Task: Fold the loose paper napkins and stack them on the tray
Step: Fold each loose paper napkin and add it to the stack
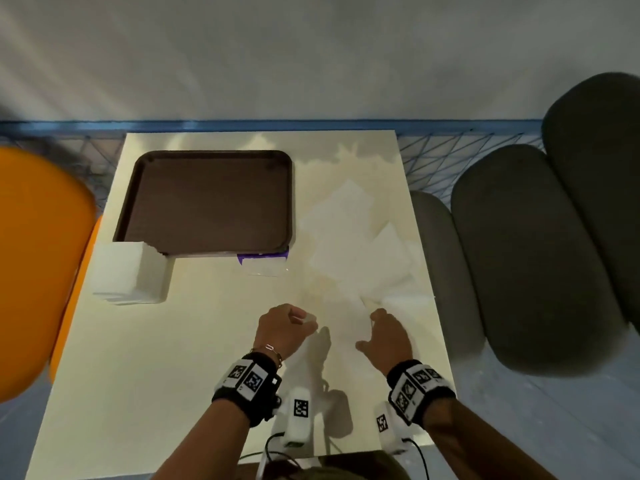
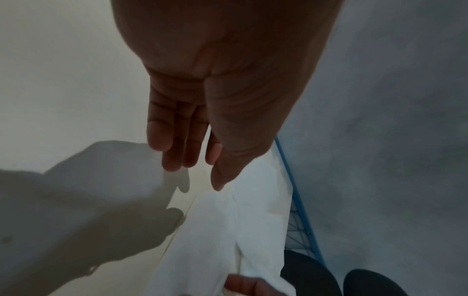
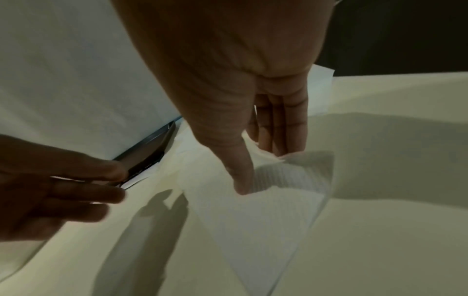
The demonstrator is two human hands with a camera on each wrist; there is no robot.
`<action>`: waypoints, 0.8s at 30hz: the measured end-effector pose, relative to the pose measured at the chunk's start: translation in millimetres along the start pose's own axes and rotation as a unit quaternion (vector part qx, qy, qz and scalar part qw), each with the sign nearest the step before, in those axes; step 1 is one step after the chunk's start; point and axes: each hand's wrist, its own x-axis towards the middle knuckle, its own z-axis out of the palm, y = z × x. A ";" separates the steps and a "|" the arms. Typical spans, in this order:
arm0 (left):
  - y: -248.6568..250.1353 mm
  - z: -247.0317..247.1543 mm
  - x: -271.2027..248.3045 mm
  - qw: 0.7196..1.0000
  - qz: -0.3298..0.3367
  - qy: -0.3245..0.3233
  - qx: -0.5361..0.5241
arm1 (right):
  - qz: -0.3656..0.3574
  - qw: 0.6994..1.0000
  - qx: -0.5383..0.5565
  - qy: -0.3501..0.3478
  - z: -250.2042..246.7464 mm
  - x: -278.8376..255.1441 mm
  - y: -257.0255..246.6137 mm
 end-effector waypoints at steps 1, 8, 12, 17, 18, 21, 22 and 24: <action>2.2 10.3 -1.3 1.000 -0.014 -0.013 0.009 | 0.000 1.000 0.012 -0.012 0.6 2.5 1.6; 0.3 54.6 -13.0 0.989 -0.103 -0.087 -0.067 | -0.031 0.972 0.204 -0.108 -17.5 14.3 9.4; 7.3 54.3 -21.3 0.951 -0.168 -0.121 -0.230 | -0.076 0.914 0.355 -0.183 -44.8 6.6 16.0; 16.8 43.3 -37.1 0.877 -0.164 -0.194 -0.407 | -0.134 0.881 0.387 -0.237 -85.5 -11.4 23.4; 20.9 42.0 -39.0 0.867 -0.157 -0.180 -0.438 | -0.145 0.883 0.382 -0.232 -93.5 -15.4 23.0; 40.4 35.6 -47.7 0.847 -0.139 -0.149 -0.491 | -0.183 0.883 0.377 -0.212 -114.9 -26.3 22.7; 44.7 33.3 -50.1 0.843 -0.132 -0.153 -0.499 | -0.199 0.881 0.375 -0.211 -121.6 -30.2 22.0; 51.2 26.5 -55.4 0.843 -0.118 -0.160 -0.500 | -0.234 0.878 0.363 -0.208 -132.8 -36.2 20.7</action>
